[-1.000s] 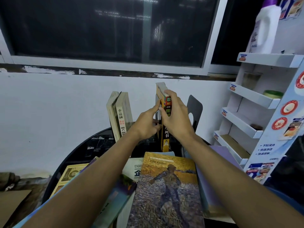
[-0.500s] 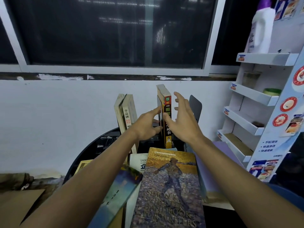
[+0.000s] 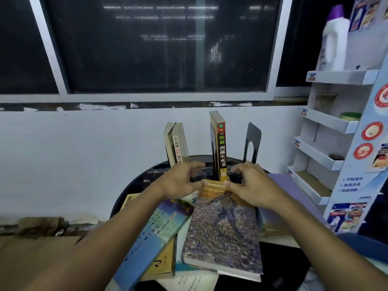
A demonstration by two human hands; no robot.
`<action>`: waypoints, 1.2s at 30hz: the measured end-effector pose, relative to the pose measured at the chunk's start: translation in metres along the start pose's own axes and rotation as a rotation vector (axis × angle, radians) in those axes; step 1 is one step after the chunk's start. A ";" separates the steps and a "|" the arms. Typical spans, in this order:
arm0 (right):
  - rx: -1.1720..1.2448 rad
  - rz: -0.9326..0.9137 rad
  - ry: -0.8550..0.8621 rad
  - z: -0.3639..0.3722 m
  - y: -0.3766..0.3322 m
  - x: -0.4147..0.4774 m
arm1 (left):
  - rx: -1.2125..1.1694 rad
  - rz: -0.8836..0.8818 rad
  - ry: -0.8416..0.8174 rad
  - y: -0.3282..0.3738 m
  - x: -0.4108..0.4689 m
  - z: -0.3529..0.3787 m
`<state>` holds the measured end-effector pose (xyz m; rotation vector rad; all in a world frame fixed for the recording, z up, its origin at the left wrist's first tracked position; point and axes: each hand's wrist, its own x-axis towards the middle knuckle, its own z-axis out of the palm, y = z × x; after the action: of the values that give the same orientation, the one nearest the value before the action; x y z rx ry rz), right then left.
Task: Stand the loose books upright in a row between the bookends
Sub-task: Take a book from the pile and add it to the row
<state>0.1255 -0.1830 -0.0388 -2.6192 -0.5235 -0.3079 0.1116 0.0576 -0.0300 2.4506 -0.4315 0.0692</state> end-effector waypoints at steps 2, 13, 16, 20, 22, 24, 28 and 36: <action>-0.083 0.037 -0.048 -0.004 0.007 -0.014 | 0.010 -0.021 -0.043 -0.001 -0.008 0.009; -0.224 -0.026 -0.318 -0.009 0.025 -0.015 | -0.085 -0.150 -0.152 -0.011 -0.009 0.024; -0.185 -0.023 -0.385 -0.008 0.027 -0.006 | -0.126 -0.145 -0.196 -0.013 -0.005 0.023; -0.153 0.014 -0.446 -0.002 0.036 0.005 | -0.170 -0.123 -0.227 -0.022 -0.002 0.026; -0.142 0.011 -0.466 0.000 0.038 0.008 | -0.191 -0.104 -0.218 -0.027 0.000 0.027; -0.135 0.015 -0.472 0.001 0.039 0.009 | -0.222 -0.090 -0.210 -0.032 0.002 0.027; -0.142 0.002 -0.514 0.000 0.041 0.016 | -0.279 -0.060 -0.188 -0.035 0.005 0.028; 0.020 0.010 -0.555 -0.007 0.034 0.025 | -0.356 -0.031 -0.096 -0.031 -0.004 0.025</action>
<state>0.1610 -0.2070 -0.0384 -2.6714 -0.6821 0.4418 0.1166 0.0667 -0.0691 2.1137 -0.4089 -0.1294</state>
